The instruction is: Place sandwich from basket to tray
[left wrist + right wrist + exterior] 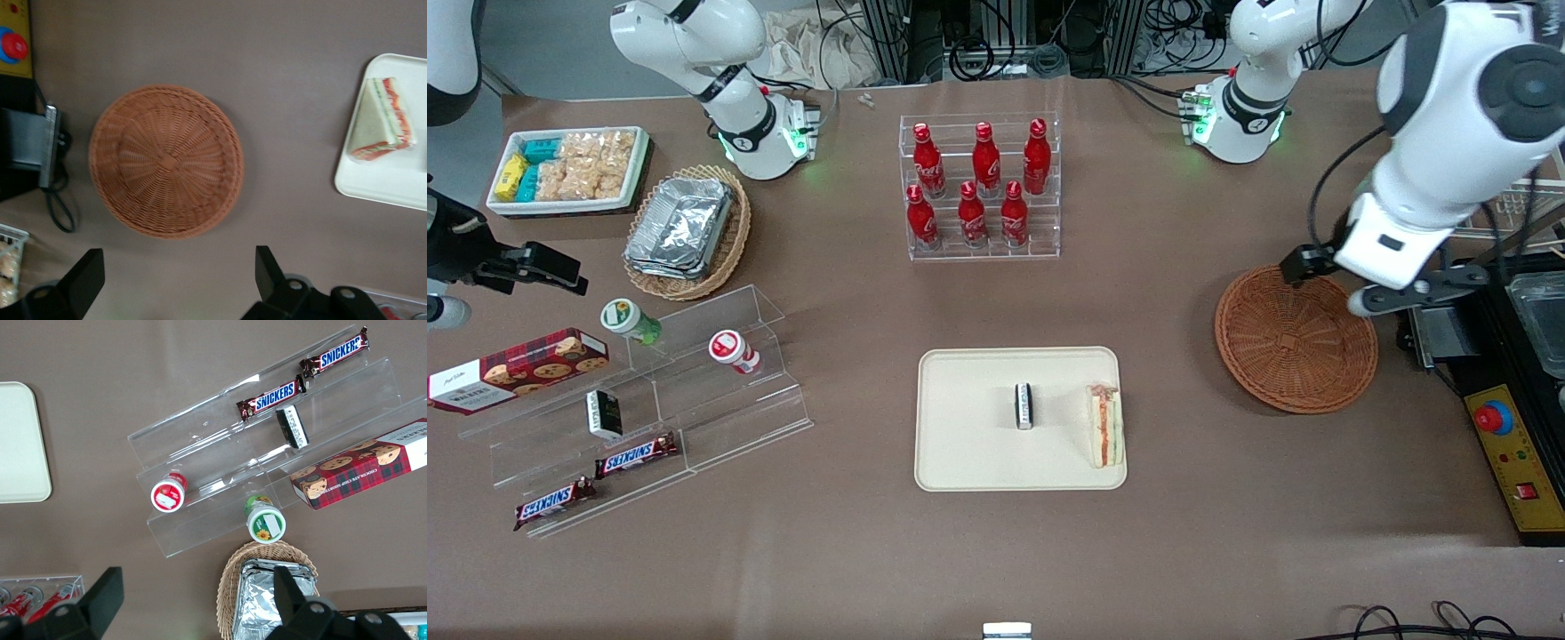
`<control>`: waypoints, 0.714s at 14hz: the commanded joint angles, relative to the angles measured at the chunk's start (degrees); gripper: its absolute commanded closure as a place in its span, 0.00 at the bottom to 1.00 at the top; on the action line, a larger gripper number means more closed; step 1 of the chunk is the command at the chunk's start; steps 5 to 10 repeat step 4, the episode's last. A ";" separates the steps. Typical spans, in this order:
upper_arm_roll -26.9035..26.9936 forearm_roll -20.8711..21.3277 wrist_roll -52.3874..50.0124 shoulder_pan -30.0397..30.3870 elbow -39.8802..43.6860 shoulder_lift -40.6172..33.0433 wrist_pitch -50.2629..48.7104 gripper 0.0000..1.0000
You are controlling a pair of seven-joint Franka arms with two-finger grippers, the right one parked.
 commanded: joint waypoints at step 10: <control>0.24 -0.87 6.21 4.12 7.06 3.94 -0.36 0.00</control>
